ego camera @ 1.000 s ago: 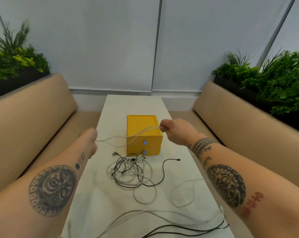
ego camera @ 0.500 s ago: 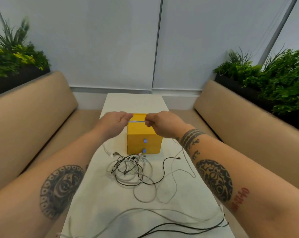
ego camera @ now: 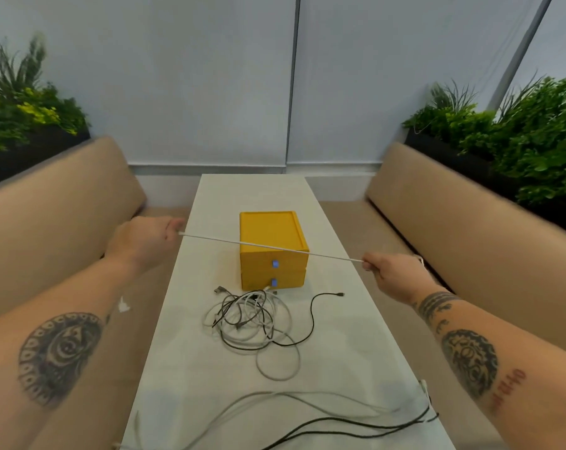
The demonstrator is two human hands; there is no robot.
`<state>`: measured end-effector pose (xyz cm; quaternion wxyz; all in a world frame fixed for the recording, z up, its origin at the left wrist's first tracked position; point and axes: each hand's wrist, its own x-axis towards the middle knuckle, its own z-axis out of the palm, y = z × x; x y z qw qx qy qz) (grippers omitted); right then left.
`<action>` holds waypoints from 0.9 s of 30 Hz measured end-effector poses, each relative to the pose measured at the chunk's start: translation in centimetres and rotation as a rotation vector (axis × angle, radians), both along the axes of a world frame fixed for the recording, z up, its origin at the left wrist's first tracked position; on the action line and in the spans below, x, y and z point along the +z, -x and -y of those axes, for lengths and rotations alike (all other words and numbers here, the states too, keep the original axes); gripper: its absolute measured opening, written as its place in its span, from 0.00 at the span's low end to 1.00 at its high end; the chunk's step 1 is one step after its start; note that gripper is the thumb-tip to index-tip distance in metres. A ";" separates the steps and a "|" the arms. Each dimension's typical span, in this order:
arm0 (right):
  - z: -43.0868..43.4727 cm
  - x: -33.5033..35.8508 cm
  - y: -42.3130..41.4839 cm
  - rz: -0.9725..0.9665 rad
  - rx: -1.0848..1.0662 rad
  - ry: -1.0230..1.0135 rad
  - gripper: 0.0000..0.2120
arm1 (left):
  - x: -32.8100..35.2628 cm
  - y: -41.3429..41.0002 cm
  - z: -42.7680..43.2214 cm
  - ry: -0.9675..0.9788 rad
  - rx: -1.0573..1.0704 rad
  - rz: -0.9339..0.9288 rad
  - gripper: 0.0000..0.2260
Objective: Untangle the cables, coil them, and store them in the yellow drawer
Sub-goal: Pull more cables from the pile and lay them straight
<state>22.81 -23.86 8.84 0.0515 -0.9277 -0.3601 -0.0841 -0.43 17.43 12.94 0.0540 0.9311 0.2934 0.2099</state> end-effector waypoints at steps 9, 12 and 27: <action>3.8 -4.1 -0.3 -0.093 -0.135 0.021 0.07 | -2.9 -0.2 -1.6 -0.006 0.030 -0.063 0.23; 5.9 -6.3 -0.3 -0.154 -0.194 0.065 0.07 | -4.4 0.2 -3.0 -0.025 0.065 -0.086 0.28; 4.4 -10.9 1.4 -0.578 -0.358 0.094 0.18 | -7.0 -2.3 2.7 0.122 -0.022 -0.165 0.27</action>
